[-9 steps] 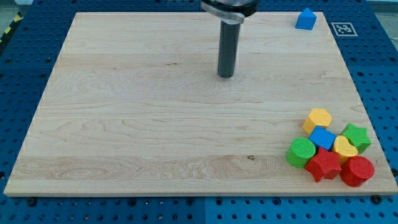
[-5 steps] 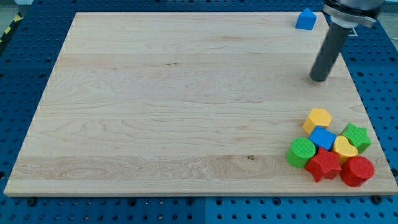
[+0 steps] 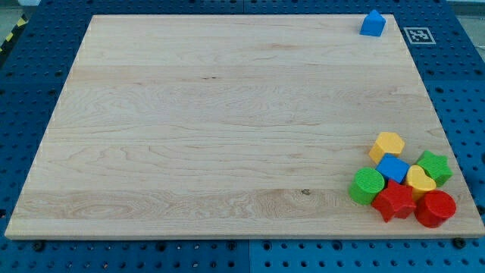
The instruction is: Slide the red circle along with the red star and green circle a bit left
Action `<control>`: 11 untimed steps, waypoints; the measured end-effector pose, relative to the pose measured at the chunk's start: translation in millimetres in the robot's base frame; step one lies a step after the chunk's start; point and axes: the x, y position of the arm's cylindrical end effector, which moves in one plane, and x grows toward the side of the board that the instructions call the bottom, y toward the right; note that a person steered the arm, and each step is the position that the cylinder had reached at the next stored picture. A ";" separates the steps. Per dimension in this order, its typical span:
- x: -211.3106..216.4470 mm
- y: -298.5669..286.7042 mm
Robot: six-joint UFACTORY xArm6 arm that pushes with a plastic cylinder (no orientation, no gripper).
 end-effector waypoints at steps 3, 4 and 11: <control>77.9 -32.3; 78.1 -49.4; 63.7 -118.6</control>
